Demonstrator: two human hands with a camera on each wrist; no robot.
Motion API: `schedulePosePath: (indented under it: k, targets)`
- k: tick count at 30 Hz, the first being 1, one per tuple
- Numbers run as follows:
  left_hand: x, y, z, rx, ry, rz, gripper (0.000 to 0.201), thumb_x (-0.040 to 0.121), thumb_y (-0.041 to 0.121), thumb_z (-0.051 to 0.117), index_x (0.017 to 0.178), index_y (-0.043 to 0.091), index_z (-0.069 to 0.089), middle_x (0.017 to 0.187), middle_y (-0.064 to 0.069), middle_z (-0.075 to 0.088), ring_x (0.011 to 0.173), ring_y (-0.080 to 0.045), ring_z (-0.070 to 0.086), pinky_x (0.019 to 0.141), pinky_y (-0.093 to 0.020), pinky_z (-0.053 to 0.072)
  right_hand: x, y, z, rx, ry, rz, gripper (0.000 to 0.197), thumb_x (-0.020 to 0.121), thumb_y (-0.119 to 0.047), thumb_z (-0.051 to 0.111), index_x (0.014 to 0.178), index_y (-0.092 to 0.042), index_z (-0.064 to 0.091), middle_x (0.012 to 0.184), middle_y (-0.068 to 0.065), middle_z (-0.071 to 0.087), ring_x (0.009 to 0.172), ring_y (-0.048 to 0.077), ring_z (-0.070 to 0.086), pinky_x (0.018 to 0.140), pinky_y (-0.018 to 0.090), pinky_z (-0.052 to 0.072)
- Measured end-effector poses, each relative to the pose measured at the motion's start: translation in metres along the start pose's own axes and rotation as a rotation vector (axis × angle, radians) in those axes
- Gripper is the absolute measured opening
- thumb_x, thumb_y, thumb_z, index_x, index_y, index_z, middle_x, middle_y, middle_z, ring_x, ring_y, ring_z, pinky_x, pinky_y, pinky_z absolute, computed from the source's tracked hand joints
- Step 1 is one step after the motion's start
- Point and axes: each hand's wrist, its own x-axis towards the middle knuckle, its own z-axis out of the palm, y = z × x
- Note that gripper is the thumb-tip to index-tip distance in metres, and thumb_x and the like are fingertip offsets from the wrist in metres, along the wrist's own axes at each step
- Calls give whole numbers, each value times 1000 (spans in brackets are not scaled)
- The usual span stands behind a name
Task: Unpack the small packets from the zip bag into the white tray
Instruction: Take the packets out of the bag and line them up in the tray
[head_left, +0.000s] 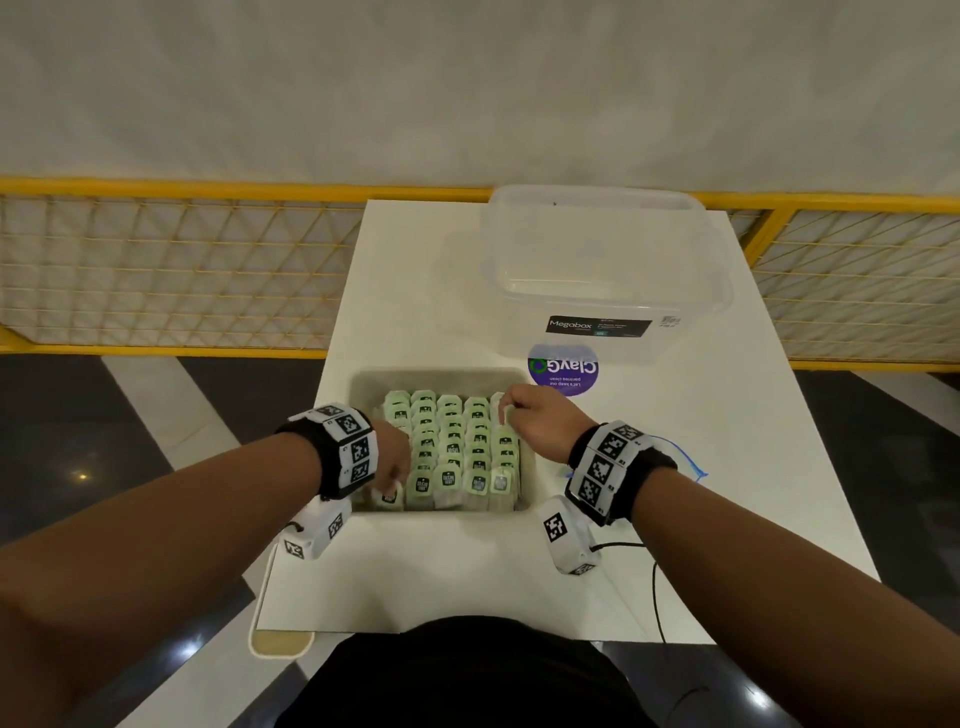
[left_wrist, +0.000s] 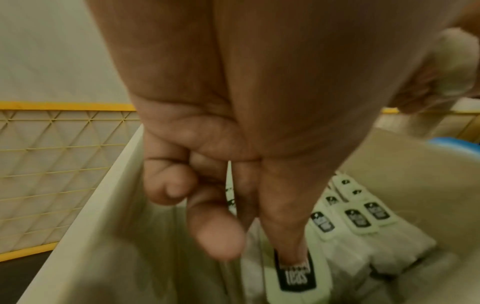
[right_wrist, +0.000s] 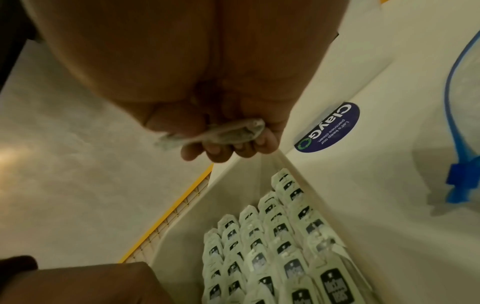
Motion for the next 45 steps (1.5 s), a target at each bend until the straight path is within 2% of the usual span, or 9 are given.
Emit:
schedulePosePath:
  k: [3, 8, 13, 18, 27, 32, 36, 41, 45]
  targets:
    - [21, -2, 8, 95, -36, -49, 32, 92, 29, 60, 119, 11, 65, 116, -5, 65, 108, -23, 61, 88, -29, 46, -2, 4, 1, -49, 4, -10, 12, 86, -12, 55, 78, -3, 56, 63, -3, 48, 58, 13, 44, 61, 28, 40]
    - [96, -34, 37, 183, 7, -21, 32, 81, 42, 69, 103, 19, 70, 90, 3, 66, 80, -20, 64, 79, -33, 56, -3, 9, 4, -27, -13, -60, 14, 86, -14, 67, 76, -9, 58, 64, -7, 46, 57, 9, 41, 60, 24, 38]
    - [39, -10, 9, 4, 81, -57, 37, 85, 41, 65, 112, 16, 70, 110, -2, 68, 102, -23, 64, 89, -34, 52, 0, 7, 9, 2, -13, -38, 24, 85, -27, 72, 68, -14, 61, 58, -5, 49, 56, 11, 45, 59, 27, 44]
    - [-8, -4, -28, -421, 500, 106, 42, 85, 57, 59, 110, 23, 66, 103, 9, 66, 92, -11, 59, 86, -30, 47, 5, 4, 13, 72, 24, -22, 32, 84, -30, 72, 61, -20, 52, 56, -4, 47, 59, 17, 47, 70, 48, 55]
    - [-31, 14, -57, -642, 840, 134, 18, 87, 34, 68, 97, 20, 72, 86, 5, 71, 78, -10, 61, 77, -26, 49, 4, -1, 11, 71, 68, -78, 31, 81, -26, 76, 58, -28, 55, 52, -13, 48, 49, 5, 42, 56, 24, 38]
    - [-27, 19, -56, -521, 707, 125, 17, 84, 33, 70, 98, 23, 70, 82, 7, 61, 78, -14, 58, 69, -25, 40, 4, 5, 13, 74, 65, -71, 18, 78, -28, 78, 66, -24, 65, 59, -11, 56, 52, 4, 47, 58, 23, 41]
    - [-12, 23, -47, -464, 622, 66, 22, 85, 34, 69, 102, 20, 68, 86, 7, 60, 81, -14, 56, 73, -26, 42, 4, 17, 8, -52, 129, -24, 19, 81, -22, 75, 96, -22, 64, 86, -8, 64, 63, 0, 51, 69, 24, 43]
    - [22, 52, -35, -356, 381, 81, 41, 82, 37, 71, 117, 17, 64, 105, 0, 66, 95, -19, 61, 81, -28, 46, 2, 33, 4, -195, 148, 193, 43, 84, -21, 65, 122, -14, 48, 105, 5, 62, 94, 22, 60, 81, 31, 48]
    - [54, 72, -26, -281, 271, 72, 43, 75, 40, 76, 109, 15, 67, 102, -3, 68, 93, -24, 64, 76, -28, 48, 0, 39, 10, -6, 67, 282, 35, 83, -10, 55, 116, -16, 44, 78, 8, 71, 64, 24, 71, 69, 41, 61]
